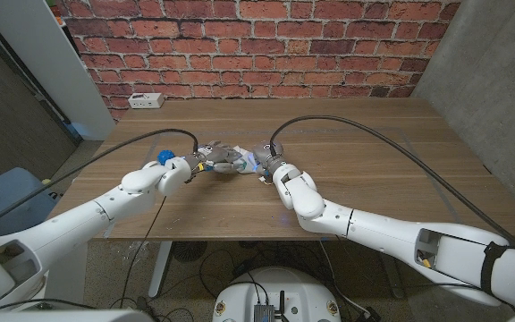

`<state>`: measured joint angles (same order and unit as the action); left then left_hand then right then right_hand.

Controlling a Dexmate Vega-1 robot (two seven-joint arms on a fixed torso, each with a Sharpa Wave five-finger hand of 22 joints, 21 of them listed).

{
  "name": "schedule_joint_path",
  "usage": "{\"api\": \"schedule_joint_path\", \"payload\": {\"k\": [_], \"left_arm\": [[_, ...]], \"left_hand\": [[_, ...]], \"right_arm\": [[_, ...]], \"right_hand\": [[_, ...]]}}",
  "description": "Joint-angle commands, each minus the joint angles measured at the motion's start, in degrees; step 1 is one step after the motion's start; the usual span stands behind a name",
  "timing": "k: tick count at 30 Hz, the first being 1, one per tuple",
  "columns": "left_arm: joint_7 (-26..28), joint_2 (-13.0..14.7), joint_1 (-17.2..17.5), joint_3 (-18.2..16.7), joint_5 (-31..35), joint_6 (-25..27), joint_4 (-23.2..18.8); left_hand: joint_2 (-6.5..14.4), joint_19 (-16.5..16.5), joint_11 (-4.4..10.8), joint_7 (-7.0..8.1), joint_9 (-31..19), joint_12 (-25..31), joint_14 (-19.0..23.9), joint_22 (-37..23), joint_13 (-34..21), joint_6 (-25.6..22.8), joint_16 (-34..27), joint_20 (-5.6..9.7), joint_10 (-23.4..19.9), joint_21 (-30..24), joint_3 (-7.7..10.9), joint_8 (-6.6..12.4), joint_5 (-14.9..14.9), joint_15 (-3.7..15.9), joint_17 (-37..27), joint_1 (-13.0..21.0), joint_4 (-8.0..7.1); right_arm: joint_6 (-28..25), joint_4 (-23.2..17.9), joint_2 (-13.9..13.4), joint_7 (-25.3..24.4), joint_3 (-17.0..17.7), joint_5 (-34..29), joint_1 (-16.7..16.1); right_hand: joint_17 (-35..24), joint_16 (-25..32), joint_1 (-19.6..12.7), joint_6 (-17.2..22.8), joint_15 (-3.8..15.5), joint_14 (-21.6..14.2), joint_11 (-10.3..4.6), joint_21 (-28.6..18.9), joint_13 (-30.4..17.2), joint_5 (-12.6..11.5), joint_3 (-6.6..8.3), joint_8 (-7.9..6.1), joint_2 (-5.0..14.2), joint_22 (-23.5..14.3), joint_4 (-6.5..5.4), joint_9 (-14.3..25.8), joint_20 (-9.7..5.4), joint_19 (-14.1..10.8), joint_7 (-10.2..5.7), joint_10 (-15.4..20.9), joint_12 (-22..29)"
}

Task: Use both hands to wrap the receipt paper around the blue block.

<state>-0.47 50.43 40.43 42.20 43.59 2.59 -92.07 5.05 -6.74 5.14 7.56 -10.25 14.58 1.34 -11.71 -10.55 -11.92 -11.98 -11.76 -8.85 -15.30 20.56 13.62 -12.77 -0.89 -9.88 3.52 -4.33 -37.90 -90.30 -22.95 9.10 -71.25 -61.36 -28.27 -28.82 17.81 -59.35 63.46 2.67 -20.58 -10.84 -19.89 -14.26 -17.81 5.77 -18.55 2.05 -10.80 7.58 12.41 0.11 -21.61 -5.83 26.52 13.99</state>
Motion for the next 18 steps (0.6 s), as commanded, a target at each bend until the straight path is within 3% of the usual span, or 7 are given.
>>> {"api": "schedule_joint_path", "payload": {"k": [1,7,10,13,16,18], "left_arm": [[25.3,-1.9,4.7,-3.2,-0.7,-2.2,3.4],[32.8,-3.1,5.6,-3.7,-1.3,-3.1,5.4],[37.0,-4.1,6.0,-4.1,-2.5,-4.5,6.8],[38.0,-4.2,6.1,-4.6,-4.5,-6.1,7.1],[38.6,-4.3,6.1,-5.0,-6.6,-8.3,7.8],[38.3,-4.4,6.3,-5.5,-8.3,-9.3,7.7]], "left_hand": [[0.4,1.3,-0.65,-0.72,-0.6,0.9,2.9,-0.1,-0.6,-4.1,-0.4,-0.38,-3.5,-0.5,0.85,1.13,0.7,-0.40,-0.3,0.7,0.03],[0.2,1.3,-1.70,0.70,-0.9,1.2,5.6,-0.1,-0.9,-4.4,-0.8,-0.44,-5.1,-0.4,1.14,1.01,1.0,0.22,-0.4,1.0,0.20],[0.1,1.8,-2.10,0.55,-1.0,1.3,6.8,-0.2,-1.2,-4.7,-1.0,-0.42,-5.5,-0.6,1.25,1.12,1.2,0.80,-0.5,1.1,0.25],[0.0,2.6,-2.08,0.32,-1.2,0.7,7.3,-0.2,-1.4,-3.2,-0.8,-0.43,-4.3,-0.8,1.44,0.49,1.3,0.79,-0.6,1.2,0.35],[0.0,2.7,-1.94,0.02,-1.2,0.5,7.1,-0.2,-1.4,-2.9,-0.6,-0.45,-4.1,-0.9,1.51,0.37,1.4,0.72,-0.6,1.2,0.36],[0.0,2.8,-2.08,0.37,-1.2,0.4,7.2,-0.2,-1.5,-1.2,-0.5,-0.46,-4.0,-0.8,1.70,-0.41,1.5,0.69,-0.6,1.3,0.41]], "right_arm": [[0.3,0.2,0.4,0.2,1.4,-3.2,-1.0],[0.6,-0.3,0.1,0.0,2.1,-4.2,-1.6],[0.8,-0.8,-0.1,-0.7,2.6,-4.5,-2.2],[1.1,-1.8,-0.4,-2.4,3.7,-4.2,-3.1],[0.9,-2.9,-0.7,-4.1,4.8,-4.1,-4.1],[1.0,-3.6,-1.0,-5.7,5.7,-3.8,-4.8]], "right_hand": [[0.0,0.3,-0.5,-0.2,9.01,-0.6,0.01,0.2,-0.3,-0.4,-0.27,-0.16,-0.03,-0.2,-0.02,0.2,0.24,-0.7,0.47,0.6,-0.1],[0.3,0.1,-0.6,-0.5,9.00,-0.9,0.11,0.2,-0.3,-0.6,-0.33,-0.10,0.10,-0.2,-0.12,0.2,0.42,-0.9,0.50,0.6,-0.2],[0.4,0.0,-0.8,-0.6,8.97,-1.0,0.10,0.2,-0.4,-0.8,-0.33,-0.07,0.14,-0.2,-0.09,0.2,0.41,-1.0,0.59,0.7,-0.2],[0.7,-0.1,-1.1,-2.0,8.71,-1.5,0.40,0.0,-0.3,-1.2,-0.08,0.40,0.84,-0.2,-0.23,0.2,0.95,-1.6,0.21,0.9,-0.3],[1.2,-0.7,-1.2,-7.0,8.52,-2.0,0.99,0.0,-0.2,-1.8,0.20,2.35,1.70,-0.1,-0.50,0.1,1.22,-2.2,-1.43,0.4,-0.9],[1.6,-1.2,-0.6,-12.4,8.34,-2.4,1.29,0.0,-0.3,-2.2,0.08,4.72,1.99,-0.1,-0.91,-0.2,1.45,-2.5,-2.81,-1.5,-1.7]]}}
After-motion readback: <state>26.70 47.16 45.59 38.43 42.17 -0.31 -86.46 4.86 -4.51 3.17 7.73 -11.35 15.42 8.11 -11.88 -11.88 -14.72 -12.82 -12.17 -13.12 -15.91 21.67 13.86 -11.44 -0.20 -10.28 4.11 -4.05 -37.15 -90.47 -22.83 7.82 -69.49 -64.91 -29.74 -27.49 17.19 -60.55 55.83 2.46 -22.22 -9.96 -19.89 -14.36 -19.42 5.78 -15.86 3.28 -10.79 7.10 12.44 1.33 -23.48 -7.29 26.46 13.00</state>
